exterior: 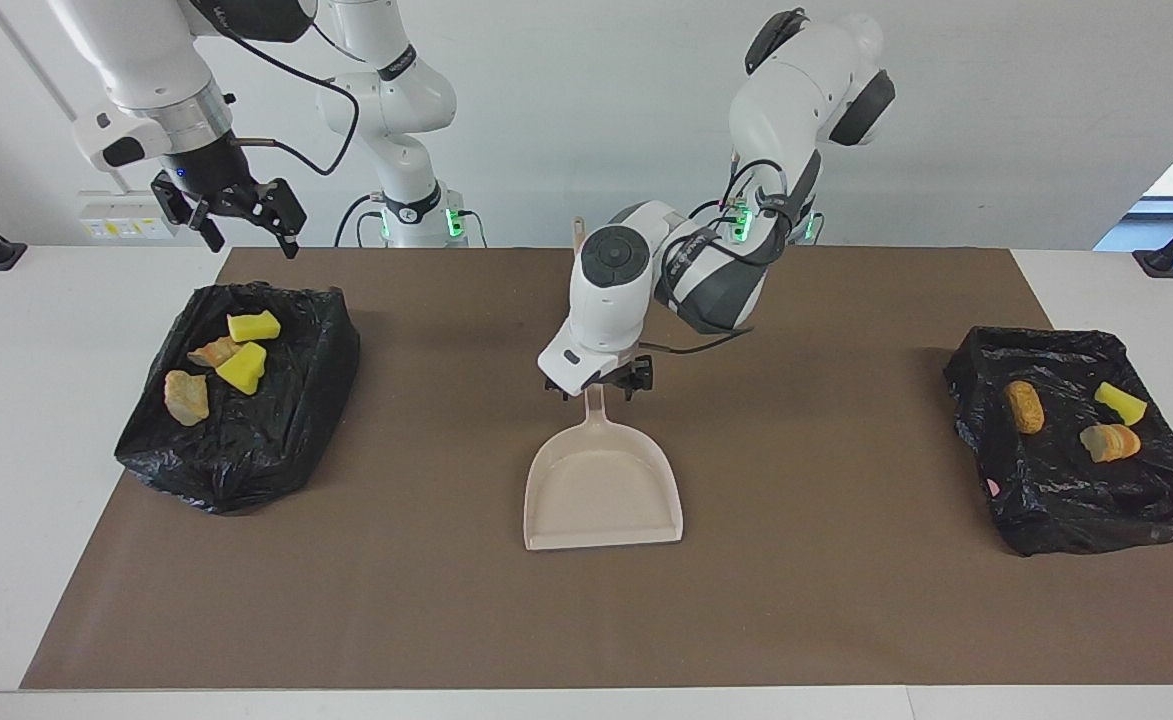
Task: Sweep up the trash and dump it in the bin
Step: 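Lower the dustpan onto the table centre with the left gripper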
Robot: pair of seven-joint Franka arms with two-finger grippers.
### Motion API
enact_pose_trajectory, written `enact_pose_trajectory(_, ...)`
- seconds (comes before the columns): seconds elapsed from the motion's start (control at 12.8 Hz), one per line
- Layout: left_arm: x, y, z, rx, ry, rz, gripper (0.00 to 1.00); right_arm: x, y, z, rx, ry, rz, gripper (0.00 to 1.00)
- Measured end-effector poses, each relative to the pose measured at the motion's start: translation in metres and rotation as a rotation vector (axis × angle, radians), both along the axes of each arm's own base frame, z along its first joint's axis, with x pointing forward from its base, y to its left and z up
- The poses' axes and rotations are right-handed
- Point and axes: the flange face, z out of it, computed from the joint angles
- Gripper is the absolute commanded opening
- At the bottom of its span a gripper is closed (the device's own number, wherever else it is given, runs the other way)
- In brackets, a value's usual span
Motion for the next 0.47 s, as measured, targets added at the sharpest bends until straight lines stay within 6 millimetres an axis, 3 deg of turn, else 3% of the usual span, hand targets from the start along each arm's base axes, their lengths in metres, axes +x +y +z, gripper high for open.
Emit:
enact_pose_trajectory(0.23,-0.006,0.060,0.019,0.096,-0.031,-0.036,1.00,0.000,0.002,0.000,0.000,0.000,0.003,1.00)
enact_pose_trajectory(0.47,-0.008,0.114,0.018,0.163,-0.020,-0.001,1.00,0.001,0.009,0.000,0.000,0.000,0.019,1.00)
